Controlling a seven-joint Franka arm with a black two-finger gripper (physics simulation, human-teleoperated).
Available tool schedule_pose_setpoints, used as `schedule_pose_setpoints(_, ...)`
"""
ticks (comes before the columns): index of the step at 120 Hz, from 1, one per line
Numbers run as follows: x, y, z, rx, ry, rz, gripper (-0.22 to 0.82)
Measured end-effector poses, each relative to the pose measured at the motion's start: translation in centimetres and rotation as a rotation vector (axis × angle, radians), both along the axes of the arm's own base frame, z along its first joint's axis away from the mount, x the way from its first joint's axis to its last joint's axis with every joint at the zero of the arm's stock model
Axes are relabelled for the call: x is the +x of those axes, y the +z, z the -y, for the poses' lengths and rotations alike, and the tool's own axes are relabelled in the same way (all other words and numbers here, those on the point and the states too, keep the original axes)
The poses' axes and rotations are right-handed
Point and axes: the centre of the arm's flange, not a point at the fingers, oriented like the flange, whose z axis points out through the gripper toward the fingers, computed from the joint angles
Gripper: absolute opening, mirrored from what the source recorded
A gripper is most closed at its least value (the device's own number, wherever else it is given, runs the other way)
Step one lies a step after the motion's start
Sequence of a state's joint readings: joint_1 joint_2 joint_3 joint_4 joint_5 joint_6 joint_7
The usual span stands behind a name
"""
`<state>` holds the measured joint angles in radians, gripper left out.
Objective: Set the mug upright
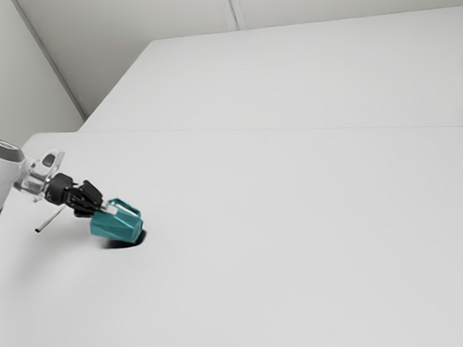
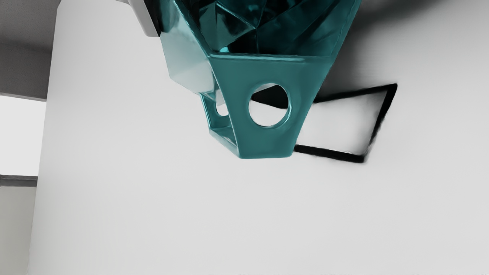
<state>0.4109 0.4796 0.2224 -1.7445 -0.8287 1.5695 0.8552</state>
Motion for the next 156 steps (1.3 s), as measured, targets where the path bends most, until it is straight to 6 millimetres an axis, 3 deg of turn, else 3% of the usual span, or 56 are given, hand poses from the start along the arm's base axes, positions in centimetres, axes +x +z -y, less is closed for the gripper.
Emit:
schedule_pose_setpoints(23,0.3,0.0,0.9,-0.025,0.002,0.013,-0.16)
schedule_pose_setpoints(44,0.7,1.5,2.2,-0.018,-0.019,0.023,-0.17)
schedule_pose_setpoints(84,2.4,4.4,6.9,0.069,-0.127,0.025,-0.17)
schedule_pose_setpoints(99,3.2,6.7,9.8,0.171,-0.195,0.050,-0.17)
schedule_pose_setpoints(120,2.0,8.1,12.7,0.322,-0.260,0.047,-0.18)
schedule_pose_setpoints(138,0.6,7.6,14.6,0.440,-0.297,0.029,-0.18)
schedule_pose_setpoints(156,0.5,7.6,16.2,0.564,-0.334,0.025,-0.18)
